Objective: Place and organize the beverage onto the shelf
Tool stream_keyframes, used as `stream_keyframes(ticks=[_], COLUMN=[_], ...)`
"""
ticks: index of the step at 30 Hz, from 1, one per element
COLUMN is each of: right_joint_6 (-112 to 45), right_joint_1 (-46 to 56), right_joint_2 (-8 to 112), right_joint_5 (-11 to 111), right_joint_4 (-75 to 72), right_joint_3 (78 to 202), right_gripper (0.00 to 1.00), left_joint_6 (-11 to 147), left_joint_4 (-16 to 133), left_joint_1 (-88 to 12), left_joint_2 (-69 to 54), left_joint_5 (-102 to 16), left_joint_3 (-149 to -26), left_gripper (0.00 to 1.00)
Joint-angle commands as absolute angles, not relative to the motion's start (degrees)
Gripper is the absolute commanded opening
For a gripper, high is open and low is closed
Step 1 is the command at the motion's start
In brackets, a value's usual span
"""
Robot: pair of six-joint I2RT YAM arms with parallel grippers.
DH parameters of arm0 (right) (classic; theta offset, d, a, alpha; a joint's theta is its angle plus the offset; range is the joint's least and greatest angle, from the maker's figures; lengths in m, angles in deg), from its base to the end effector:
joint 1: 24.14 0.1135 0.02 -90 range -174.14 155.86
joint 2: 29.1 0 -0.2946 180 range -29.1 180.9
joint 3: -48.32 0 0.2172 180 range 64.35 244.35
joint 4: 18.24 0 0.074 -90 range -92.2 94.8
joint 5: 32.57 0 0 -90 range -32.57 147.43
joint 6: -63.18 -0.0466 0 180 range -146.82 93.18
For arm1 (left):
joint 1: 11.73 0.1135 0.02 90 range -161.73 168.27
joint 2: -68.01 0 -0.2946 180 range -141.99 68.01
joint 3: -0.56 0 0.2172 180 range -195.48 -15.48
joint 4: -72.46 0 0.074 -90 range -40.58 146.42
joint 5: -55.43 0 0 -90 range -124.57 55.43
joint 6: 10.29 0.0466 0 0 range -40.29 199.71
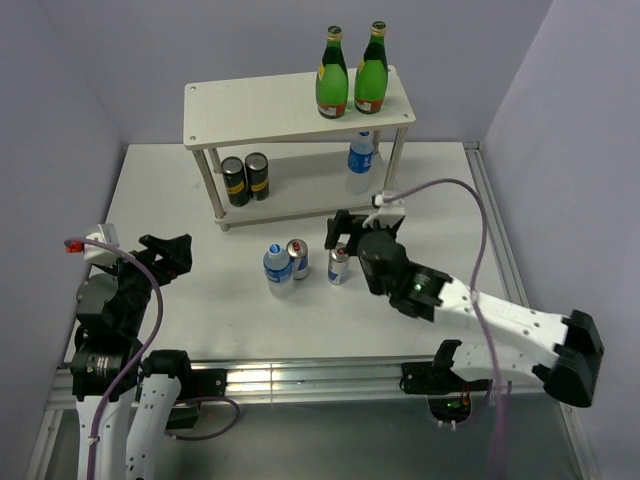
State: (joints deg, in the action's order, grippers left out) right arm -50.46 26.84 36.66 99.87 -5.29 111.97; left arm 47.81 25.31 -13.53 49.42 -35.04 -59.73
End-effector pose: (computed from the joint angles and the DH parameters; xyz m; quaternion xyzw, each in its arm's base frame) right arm 0.1634 0.1517 0.3460 0.0391 0.7709 0.1152 0.6252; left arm 0.0230 -0.0011 0.3405 -0.1895 0.7153 -0.1979 0.6429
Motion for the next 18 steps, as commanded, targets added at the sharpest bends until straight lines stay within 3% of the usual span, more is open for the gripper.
stream_keyframes(ticks=[1,7,18], right_joint_6=[-55.3,-55.8,-58.7], right_joint_1=[36.6,51.9,56.7], right_joint_2=[26.9,26.3,55.4], right_joint_5=[108.1,95.4,90.6], right_joint_4=[0.9,-8.3,-18.6], right_joint_3=[107.2,98.3,107.0], right_gripper=[1.0,1.0,1.0], left_joint_6=[49.3,49.3,49.2], left_joint_4=[27.1,27.0,26.9], left_joint_1=[-13.1,-13.0,-13.0], left_joint_2=[49.9,49.9,49.8], left_joint_5=[-36.1,-36.1,-35.8], left_joint_3=[-60.0,-60.0,-59.9], left_gripper=[0.99,0.99,0.99])
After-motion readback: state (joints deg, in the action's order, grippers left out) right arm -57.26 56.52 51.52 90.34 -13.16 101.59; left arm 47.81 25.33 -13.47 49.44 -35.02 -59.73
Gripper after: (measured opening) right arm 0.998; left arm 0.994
